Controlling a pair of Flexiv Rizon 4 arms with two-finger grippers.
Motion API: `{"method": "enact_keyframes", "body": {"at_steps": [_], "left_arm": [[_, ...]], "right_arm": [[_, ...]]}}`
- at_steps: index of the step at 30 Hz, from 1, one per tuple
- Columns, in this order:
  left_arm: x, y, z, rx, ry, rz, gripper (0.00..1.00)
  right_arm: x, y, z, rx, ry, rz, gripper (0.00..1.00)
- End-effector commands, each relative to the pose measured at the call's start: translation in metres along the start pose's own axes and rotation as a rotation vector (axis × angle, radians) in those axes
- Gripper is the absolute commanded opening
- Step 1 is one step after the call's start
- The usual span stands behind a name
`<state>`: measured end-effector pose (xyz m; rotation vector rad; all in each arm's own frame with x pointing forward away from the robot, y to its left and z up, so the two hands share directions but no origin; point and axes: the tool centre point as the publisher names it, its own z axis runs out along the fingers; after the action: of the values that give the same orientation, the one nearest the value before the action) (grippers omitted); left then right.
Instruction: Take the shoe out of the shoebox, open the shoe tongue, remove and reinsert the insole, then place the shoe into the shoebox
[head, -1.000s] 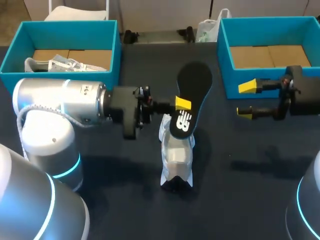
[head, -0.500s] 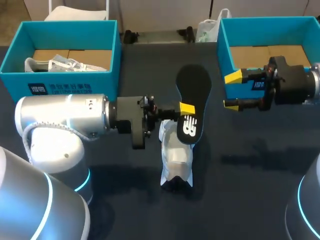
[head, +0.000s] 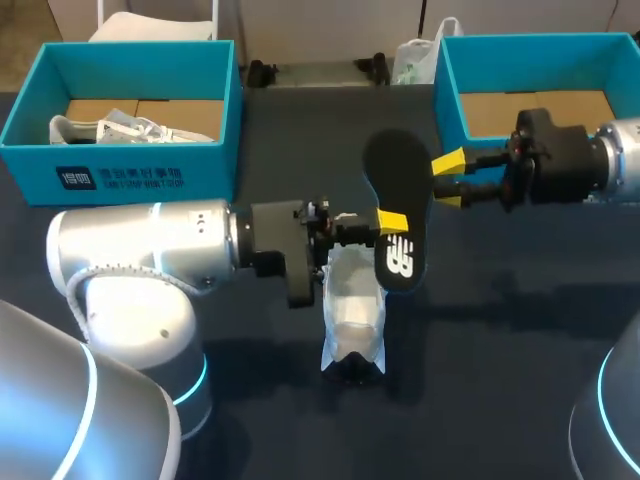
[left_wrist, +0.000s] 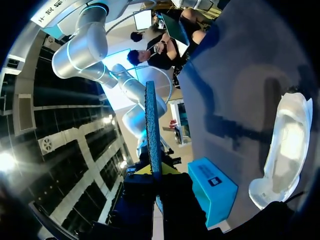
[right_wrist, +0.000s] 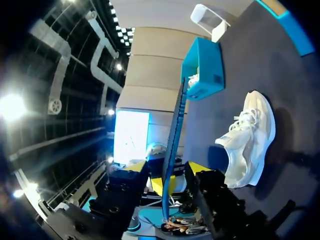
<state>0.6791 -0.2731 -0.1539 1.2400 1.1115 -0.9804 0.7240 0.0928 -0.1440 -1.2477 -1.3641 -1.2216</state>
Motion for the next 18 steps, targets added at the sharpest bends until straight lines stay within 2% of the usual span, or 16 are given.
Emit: {"method": "enact_keyframes", "body": {"at_steps": [1, 7, 14, 15, 16, 18], "left_arm": [[0.003, 0.000, 0.020, -0.018, 0.006, 0.011, 0.00], [0.003, 0.001, 0.032, -0.015, 0.007, 0.031, 0.00], [0.003, 0.002, 0.035, -0.027, 0.007, 0.025, 0.00], [0.003, 0.002, 0.035, -0.026, 0.008, 0.024, 0.00], [0.003, 0.002, 0.035, -0.026, 0.007, 0.024, 0.00], [0.003, 0.001, 0.035, -0.027, 0.005, 0.022, 0.00]], "right_arm": [[-0.001, 0.006, 0.005, 0.011, 0.000, 0.000, 0.42], [0.002, 0.006, 0.010, 0.027, 0.008, -0.001, 0.38], [0.002, 0.004, 0.012, 0.026, 0.012, 0.002, 0.33], [0.001, 0.004, 0.012, 0.025, 0.013, 0.002, 0.31], [0.001, 0.004, 0.012, 0.025, 0.013, 0.003, 0.22], [0.000, 0.004, 0.013, 0.023, 0.014, 0.004, 0.14]]}}
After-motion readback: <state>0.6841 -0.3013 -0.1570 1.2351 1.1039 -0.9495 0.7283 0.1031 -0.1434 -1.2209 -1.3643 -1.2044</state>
